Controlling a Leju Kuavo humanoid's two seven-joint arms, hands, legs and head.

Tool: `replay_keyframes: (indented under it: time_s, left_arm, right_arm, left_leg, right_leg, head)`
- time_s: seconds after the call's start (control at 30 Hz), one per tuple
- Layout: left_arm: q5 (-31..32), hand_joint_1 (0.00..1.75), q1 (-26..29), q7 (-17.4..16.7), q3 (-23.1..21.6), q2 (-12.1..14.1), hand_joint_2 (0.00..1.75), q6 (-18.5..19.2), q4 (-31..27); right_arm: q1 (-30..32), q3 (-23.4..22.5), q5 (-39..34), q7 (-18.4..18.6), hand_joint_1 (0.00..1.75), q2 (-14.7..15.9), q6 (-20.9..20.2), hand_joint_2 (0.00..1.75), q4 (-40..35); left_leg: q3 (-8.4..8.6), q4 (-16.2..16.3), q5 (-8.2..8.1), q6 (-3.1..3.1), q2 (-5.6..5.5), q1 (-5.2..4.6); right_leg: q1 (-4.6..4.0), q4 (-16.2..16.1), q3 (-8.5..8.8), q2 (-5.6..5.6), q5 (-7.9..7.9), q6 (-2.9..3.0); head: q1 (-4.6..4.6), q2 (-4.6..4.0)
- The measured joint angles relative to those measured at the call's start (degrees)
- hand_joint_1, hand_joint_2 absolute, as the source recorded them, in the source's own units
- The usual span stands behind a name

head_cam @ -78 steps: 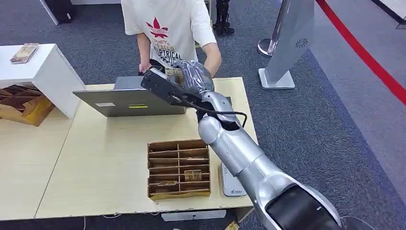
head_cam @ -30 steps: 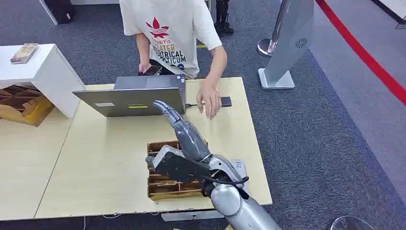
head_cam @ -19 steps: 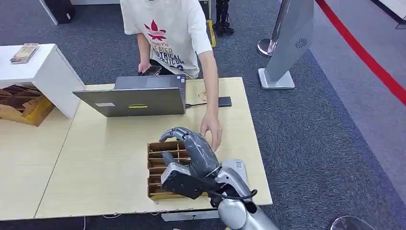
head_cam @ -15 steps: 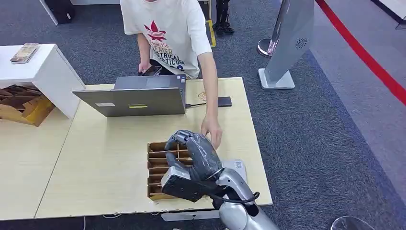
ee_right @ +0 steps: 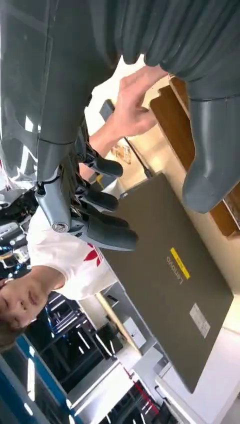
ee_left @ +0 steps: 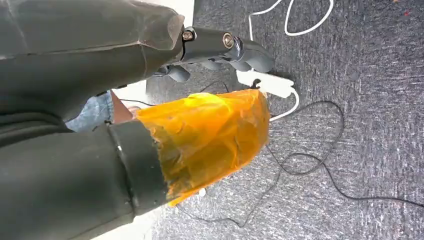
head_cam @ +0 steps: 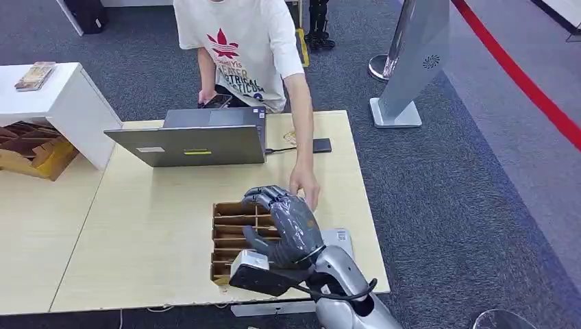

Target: Pass the card to the sensor for recognition and then transmit it.

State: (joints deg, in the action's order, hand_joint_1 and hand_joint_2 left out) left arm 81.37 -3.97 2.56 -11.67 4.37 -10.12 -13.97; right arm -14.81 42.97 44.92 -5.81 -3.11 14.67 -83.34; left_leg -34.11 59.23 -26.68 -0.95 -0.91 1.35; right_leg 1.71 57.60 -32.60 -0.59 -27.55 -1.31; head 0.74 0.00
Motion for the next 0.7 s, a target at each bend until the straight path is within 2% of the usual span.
replay_keyframes:
  time_s: [0.2, 0.5, 0.7]
  left_arm:
    - [0.1, 0.0, 0.0, 0.0, 0.0, 0.0, 0.0, 0.0, 0.0]
    - [0.9, 0.0, 0.0, 0.5, -0.3, 0.0, 0.0, 0.0, 0.0]
    - [1.3, 0.0, 0.0, 0.7, -1.6, 0.2, 0.0, 0.0, 0.0]
  right_arm:
    - [0.0, 0.0, 0.3, 0.2, 0.61, 0.3, 0.0, 1.75, 0.1]
    - [0.0, 0.1, 3.1, 1.5, 0.59, 0.6, 0.4, 1.75, 1.7]
    - [0.2, 0.1, 7.2, 2.7, 0.73, 0.8, 1.9, 1.75, 4.0]
  left_leg:
    - [0.0, 0.0, 0.0, 0.0, 0.0, 0.0]
    - [0.0, 0.0, 0.0, 0.0, 0.0, 0.0]
    - [0.0, 0.0, 0.0, 0.0, 0.0, 0.0]
  right_leg:
    - [0.0, 0.0, 0.0, 0.0, 0.0, 0.0]
    - [0.0, 0.0, 0.0, 0.0, 0.0, 0.0]
    - [0.0, 0.0, 0.0, 0.0, 0.0, 0.0]
  head:
    - [0.0, 0.0]
    - [0.0, 0.0]
    - [0.0, 0.0]
